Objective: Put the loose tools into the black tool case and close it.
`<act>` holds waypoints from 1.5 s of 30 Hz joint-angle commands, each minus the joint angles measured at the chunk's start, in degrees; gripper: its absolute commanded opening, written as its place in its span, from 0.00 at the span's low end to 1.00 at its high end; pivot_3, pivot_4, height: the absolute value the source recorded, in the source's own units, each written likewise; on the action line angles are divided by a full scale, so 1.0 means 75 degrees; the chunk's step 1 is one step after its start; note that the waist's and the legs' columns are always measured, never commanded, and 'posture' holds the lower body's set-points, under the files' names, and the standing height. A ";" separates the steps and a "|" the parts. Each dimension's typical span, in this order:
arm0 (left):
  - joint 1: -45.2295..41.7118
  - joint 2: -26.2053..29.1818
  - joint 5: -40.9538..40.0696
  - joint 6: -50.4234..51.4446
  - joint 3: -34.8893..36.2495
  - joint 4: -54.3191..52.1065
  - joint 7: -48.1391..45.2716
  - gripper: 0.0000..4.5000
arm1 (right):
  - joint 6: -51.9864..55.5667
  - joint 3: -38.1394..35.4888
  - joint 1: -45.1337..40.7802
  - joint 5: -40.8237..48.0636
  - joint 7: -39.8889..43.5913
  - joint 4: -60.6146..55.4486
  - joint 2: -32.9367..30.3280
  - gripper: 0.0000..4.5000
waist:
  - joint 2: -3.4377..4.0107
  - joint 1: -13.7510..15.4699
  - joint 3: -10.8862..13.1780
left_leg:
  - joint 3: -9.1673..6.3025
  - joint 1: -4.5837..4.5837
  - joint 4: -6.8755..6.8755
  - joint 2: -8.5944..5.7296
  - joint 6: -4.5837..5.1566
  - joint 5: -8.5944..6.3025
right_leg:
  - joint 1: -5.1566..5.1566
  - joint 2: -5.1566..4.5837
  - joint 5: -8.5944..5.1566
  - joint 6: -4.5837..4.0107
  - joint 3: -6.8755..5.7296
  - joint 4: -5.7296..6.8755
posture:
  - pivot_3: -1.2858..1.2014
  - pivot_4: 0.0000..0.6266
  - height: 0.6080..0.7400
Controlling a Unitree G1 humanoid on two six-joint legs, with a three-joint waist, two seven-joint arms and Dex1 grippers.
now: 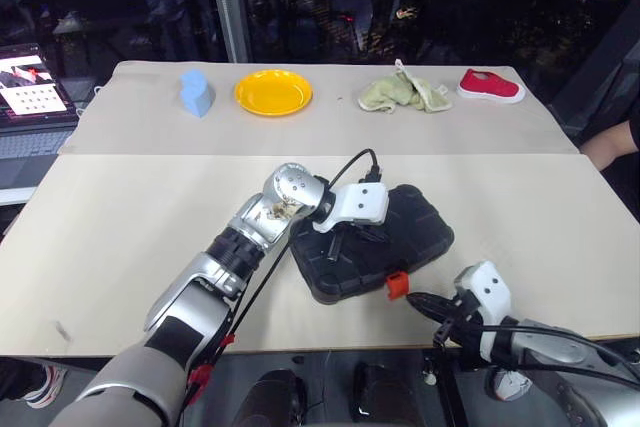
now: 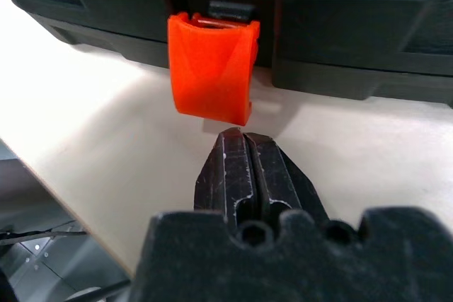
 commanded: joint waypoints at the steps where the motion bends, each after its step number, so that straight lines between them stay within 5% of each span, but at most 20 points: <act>1: 0.0268 0.0130 0.0418 0.0318 -0.0274 0.0406 -0.0005 0.01 | -0.0091 0.0080 -0.0405 -0.0122 -0.0182 0.0079 0.0242 0.00 | 0.0000 0.0001 0.0000 | 0.0000 0.0000 0.0000 0.0000 0.0000 0.0000 | -0.0003 0.0001 0.0000 0.0000 -0.0001 -0.0001 | 0.52 0.24 1.00; 12: 0.0211 0.0003 0.0402 0.0370 -0.0184 0.0451 0.0120 0.01 | 0.0485 0.0390 -0.1112 0.0031 -0.0499 -0.0076 0.0855 0.00 | -0.0002 -0.0075 0.0002 | 0.0000 -0.0015 -0.0003 0.0003 -0.0003 0.0001 | -0.0011 -0.0001 0.0001 0.0000 0.0001 -0.0001 | 0.52 0.24 1.00; 20: 0.0249 -0.0123 0.0484 0.0239 -0.0251 0.0549 0.0270 0.01 | 0.1408 -0.0310 -0.1561 0.1094 -0.0616 -0.0956 0.1057 0.00 | -0.0002 -0.0169 0.0003 | 0.0000 -0.0025 -0.0008 0.0004 -0.0003 0.0001 | -0.0021 -0.0004 0.0001 0.0001 -0.0002 0.0000 | 0.52 0.24 1.00; 45: 0.0270 -0.0212 0.0423 0.0207 -0.0011 0.0779 0.0348 0.01 | 0.1926 -0.0619 -0.1859 0.1665 -0.0801 -0.1194 0.0709 0.00 | 0.0000 -0.0142 0.0008 | -0.0005 -0.0062 -0.0022 0.0004 0.0010 -0.0008 | -0.0038 -0.0009 0.0008 -0.0009 -0.0020 -0.0037 | 0.52 0.24 1.00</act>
